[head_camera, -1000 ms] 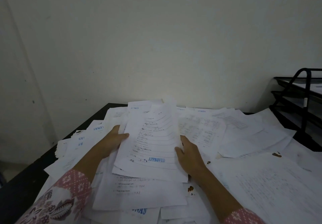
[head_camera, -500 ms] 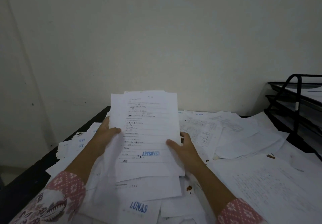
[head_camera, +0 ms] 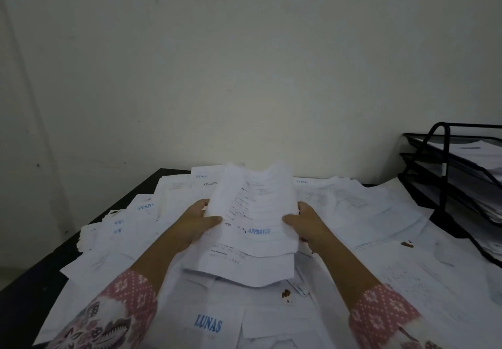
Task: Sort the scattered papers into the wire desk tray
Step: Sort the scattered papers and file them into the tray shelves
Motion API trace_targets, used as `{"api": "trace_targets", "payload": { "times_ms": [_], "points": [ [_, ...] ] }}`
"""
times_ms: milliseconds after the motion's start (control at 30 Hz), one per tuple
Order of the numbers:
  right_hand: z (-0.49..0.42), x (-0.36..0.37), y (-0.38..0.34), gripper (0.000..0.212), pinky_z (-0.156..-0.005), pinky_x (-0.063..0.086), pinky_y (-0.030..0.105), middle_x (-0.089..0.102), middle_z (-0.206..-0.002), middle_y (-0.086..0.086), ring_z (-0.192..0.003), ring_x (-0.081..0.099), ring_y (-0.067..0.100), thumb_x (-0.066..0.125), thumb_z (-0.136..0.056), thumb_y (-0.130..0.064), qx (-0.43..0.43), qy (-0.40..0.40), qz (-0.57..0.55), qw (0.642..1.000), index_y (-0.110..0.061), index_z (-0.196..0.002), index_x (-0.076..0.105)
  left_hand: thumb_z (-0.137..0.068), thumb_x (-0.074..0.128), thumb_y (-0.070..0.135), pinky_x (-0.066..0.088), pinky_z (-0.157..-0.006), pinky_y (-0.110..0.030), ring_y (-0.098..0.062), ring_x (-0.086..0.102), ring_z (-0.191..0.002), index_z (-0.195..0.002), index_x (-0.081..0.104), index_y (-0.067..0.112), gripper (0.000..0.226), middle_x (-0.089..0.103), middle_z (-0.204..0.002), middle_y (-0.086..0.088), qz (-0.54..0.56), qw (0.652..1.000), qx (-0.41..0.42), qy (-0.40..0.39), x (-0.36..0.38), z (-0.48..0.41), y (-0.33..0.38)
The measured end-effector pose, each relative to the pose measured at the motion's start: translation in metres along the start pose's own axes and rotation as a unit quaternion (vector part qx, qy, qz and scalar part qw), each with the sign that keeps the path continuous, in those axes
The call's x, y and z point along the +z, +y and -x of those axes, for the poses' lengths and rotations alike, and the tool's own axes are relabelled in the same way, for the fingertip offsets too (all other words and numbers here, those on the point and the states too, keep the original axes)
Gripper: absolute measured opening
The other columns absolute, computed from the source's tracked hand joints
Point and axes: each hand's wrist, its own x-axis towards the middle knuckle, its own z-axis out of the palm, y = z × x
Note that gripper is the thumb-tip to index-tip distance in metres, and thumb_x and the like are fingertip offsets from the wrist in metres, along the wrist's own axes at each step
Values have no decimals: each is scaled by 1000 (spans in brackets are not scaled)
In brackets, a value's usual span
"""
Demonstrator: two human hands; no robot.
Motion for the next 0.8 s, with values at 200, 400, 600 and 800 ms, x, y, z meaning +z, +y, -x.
{"api": "trace_targets", "payload": {
  "times_ms": [200, 400, 600, 800],
  "points": [
    [-9, -56, 29, 35, -84, 45, 33, 58, -119, 18, -98, 54, 28, 49, -86, 2, 26, 135, 63, 989, 2, -121, 52, -99, 43, 20, 42, -94, -33, -22, 54, -106, -115, 60, 6, 27, 58, -119, -12, -139, 988, 47, 50, 50, -20, 7],
    [-14, -86, 52, 28, -75, 45, 34, 59, -112, 25, -92, 54, 30, 50, -86, 1, 68, 173, 96, 978, 9, -113, 55, -98, 38, 34, 35, -102, -36, -29, 42, -126, -136, 44, 9, 46, 44, -138, -14, -380, 922, 32, 72, 88, -41, 2],
    [-20, -82, 55, 26, -74, 38, 26, 59, -115, 21, -100, 55, 30, 52, -90, -5, 62, 143, 139, 978, 8, -112, 55, -96, 41, 41, 38, -99, -35, -30, 43, -122, -131, 44, 4, 50, 43, -134, -16, -423, 905, -5, 51, 101, -47, 11],
    [-26, -69, 49, 41, -75, 41, 25, 54, -123, 20, -111, 53, 31, 59, -86, -5, 61, 120, 127, 983, 5, -123, 45, -93, 40, 49, 37, -98, -37, -30, 39, -122, -130, 47, 8, 56, 42, -132, -15, -430, 901, -34, 43, 106, -46, 17]
  ]
}}
